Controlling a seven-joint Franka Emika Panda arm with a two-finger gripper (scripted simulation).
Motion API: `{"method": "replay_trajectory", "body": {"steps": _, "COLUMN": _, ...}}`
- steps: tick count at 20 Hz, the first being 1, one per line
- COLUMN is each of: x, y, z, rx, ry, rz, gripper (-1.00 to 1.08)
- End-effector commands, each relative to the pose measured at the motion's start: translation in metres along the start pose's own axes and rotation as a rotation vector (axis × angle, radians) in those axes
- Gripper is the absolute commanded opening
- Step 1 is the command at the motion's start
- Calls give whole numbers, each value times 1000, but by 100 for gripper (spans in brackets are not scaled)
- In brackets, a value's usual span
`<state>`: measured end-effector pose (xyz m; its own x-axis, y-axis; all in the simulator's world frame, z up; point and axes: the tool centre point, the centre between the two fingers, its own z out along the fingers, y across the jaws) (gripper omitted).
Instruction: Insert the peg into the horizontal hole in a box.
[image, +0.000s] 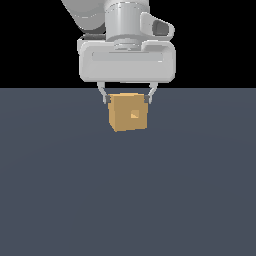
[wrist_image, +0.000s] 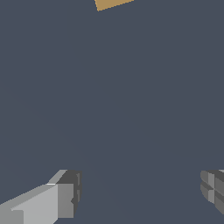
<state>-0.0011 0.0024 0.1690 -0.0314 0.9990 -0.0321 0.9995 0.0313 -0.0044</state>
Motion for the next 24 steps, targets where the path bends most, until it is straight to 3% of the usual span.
{"method": "replay_trajectory", "body": {"steps": 1, "x": 0, "y": 0, "z": 0, "rx": 0, "ry": 0, "rz": 0, "gripper": 100}}
{"method": "replay_trajectory", "body": {"steps": 5, "x": -10, "y": -1, "z": 3, "rx": 0, "ry": 1, "rz": 16, "gripper": 100}}
{"method": "replay_trajectory", "body": {"steps": 10, "x": -51, "y": -5, "z": 15, "rx": 0, "ry": 3, "rz": 79, "gripper": 100}}
{"method": "replay_trajectory", "body": {"steps": 16, "x": -135, "y": -23, "z": 41, "rx": 1, "ry": 9, "rz": 214, "gripper": 100}}
{"method": "replay_trajectory", "body": {"steps": 24, "x": -266, "y": -75, "z": 86, "rx": 2, "ry": 20, "rz": 433, "gripper": 100}}
